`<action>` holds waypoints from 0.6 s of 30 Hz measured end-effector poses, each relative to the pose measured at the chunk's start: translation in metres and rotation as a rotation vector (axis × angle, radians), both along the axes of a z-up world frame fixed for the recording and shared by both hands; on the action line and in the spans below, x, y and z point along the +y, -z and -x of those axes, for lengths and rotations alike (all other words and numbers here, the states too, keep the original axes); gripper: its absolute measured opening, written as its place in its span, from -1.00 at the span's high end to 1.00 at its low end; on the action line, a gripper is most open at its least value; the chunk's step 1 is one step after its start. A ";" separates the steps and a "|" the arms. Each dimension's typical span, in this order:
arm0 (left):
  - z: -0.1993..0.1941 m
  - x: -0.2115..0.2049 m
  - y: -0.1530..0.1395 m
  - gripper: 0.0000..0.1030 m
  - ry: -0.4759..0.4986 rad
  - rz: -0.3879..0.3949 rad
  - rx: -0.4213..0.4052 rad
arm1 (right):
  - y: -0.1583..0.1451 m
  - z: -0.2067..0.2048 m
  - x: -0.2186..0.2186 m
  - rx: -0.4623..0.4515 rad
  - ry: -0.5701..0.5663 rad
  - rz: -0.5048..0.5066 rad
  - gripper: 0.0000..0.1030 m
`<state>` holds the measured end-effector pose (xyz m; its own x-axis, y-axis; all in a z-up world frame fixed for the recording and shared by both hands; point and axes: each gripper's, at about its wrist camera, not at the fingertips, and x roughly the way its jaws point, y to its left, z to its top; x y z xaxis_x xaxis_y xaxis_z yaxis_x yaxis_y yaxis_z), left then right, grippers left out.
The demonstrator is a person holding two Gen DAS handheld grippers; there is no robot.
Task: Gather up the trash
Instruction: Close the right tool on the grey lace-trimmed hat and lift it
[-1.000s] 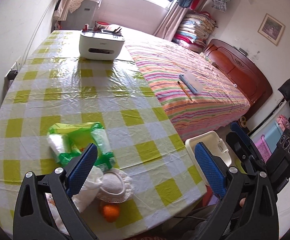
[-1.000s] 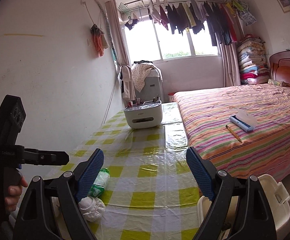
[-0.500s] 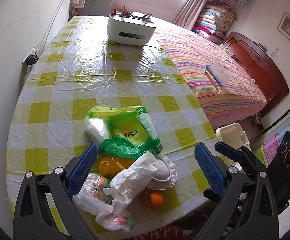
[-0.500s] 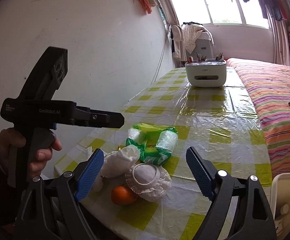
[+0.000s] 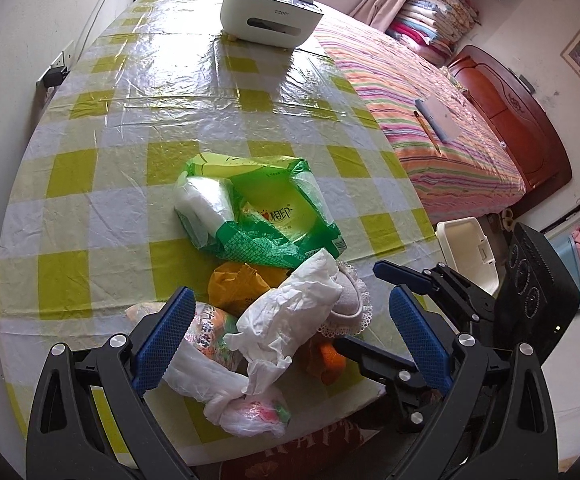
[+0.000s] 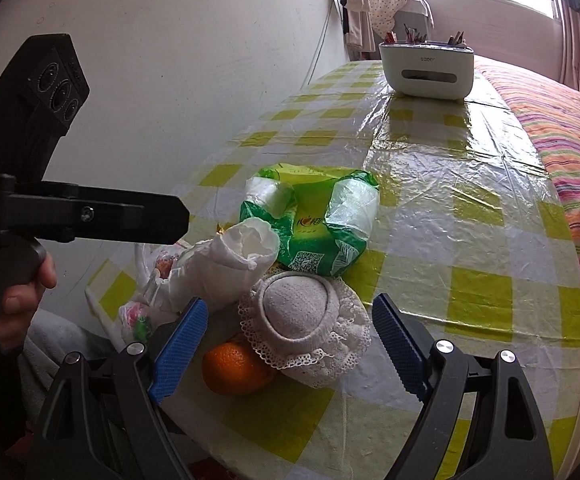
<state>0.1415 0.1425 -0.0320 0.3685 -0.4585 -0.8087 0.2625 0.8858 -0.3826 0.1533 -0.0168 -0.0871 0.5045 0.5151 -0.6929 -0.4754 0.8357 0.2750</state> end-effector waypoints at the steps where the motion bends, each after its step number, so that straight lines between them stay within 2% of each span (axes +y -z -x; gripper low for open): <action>1: 0.001 -0.002 0.001 -0.87 0.013 -0.001 0.008 | 0.004 -0.002 0.003 0.013 -0.003 0.007 -0.59; 7: 0.005 -0.014 0.009 -0.87 0.069 -0.010 0.045 | 0.021 -0.010 0.021 0.037 -0.015 0.101 -0.58; 8: 0.005 -0.016 0.011 -0.87 0.074 -0.012 0.051 | 0.024 -0.012 0.021 0.045 -0.009 0.097 -0.43; 9: 0.005 -0.018 0.012 -0.87 0.078 -0.015 0.055 | 0.024 -0.014 0.019 0.055 -0.002 0.082 -0.12; 11: 0.005 -0.021 0.014 -0.87 0.085 -0.020 0.061 | 0.021 -0.016 0.013 0.058 0.022 0.071 0.03; 13: 0.006 -0.024 0.015 -0.87 0.093 -0.025 0.064 | 0.020 -0.016 0.009 0.035 0.055 0.106 0.05; 18: 0.007 -0.030 0.020 -0.87 0.111 -0.041 0.076 | 0.014 -0.016 -0.009 0.022 0.112 0.077 0.06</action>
<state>0.1341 0.1128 -0.0520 0.2547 -0.4588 -0.8513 0.3314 0.8684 -0.3689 0.1697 -0.0261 -0.1010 0.5397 0.4018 -0.7398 -0.3728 0.9020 0.2179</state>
